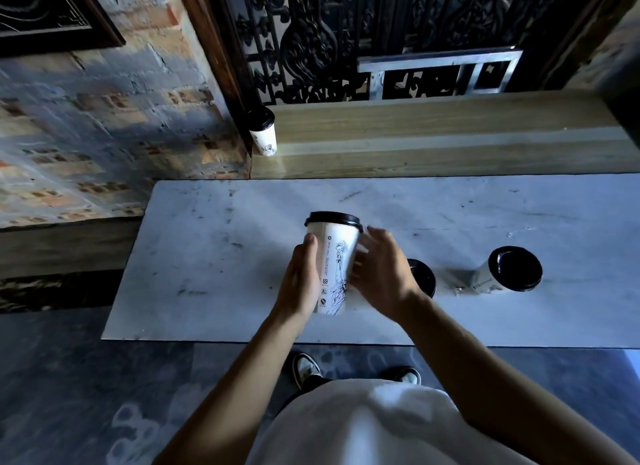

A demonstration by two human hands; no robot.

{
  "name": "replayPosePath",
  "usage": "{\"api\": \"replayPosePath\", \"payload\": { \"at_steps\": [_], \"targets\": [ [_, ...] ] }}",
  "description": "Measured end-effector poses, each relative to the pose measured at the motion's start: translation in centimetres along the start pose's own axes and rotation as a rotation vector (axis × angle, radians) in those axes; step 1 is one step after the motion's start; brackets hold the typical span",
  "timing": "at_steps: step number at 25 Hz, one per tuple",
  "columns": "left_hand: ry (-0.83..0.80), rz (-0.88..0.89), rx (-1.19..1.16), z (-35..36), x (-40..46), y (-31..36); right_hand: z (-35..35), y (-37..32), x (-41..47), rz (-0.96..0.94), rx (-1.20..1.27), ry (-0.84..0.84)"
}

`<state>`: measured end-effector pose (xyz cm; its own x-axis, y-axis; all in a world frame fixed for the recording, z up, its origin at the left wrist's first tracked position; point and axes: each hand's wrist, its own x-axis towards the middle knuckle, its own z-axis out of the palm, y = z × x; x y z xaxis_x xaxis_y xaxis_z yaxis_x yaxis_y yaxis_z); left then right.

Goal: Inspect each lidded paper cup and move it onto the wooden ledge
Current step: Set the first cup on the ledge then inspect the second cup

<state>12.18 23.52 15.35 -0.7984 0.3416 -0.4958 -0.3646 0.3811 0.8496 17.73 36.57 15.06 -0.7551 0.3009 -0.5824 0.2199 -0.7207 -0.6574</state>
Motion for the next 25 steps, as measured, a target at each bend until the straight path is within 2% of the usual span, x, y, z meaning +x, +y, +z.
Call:
{"api": "replayPosePath", "payload": {
  "at_steps": [3,7,9,11,14,17,20,25],
  "targets": [
    [0.006,-0.049,-0.007,0.4,-0.1,-0.2,-0.4,1.9,-0.7,0.079,-0.060,-0.063],
    [-0.025,-0.074,-0.041,0.5,-0.2,-0.5,-0.6,2.2,-0.7,0.056,-0.098,-0.025],
    [-0.013,-0.008,0.040,0.5,0.0,-0.2,-0.9,2.0,-0.7,0.057,-0.097,-0.030],
    [0.097,0.115,0.154,0.4,0.1,0.2,-1.4,1.9,-0.7,0.045,-0.105,-0.016],
    [0.258,0.286,0.096,-0.5,0.3,0.4,-2.0,1.9,-1.1,-0.019,-0.184,0.005],
    [0.188,0.437,0.068,-1.1,0.3,-0.1,-2.0,1.7,-1.2,-0.056,-0.241,0.005],
    [0.130,0.443,0.039,-1.1,0.2,-0.2,-2.1,1.3,-1.1,-0.122,-0.287,-0.049],
    [0.151,0.440,0.011,-1.4,0.4,-0.5,-2.6,0.7,-0.8,-0.209,-0.406,-0.172]
  ]
}}
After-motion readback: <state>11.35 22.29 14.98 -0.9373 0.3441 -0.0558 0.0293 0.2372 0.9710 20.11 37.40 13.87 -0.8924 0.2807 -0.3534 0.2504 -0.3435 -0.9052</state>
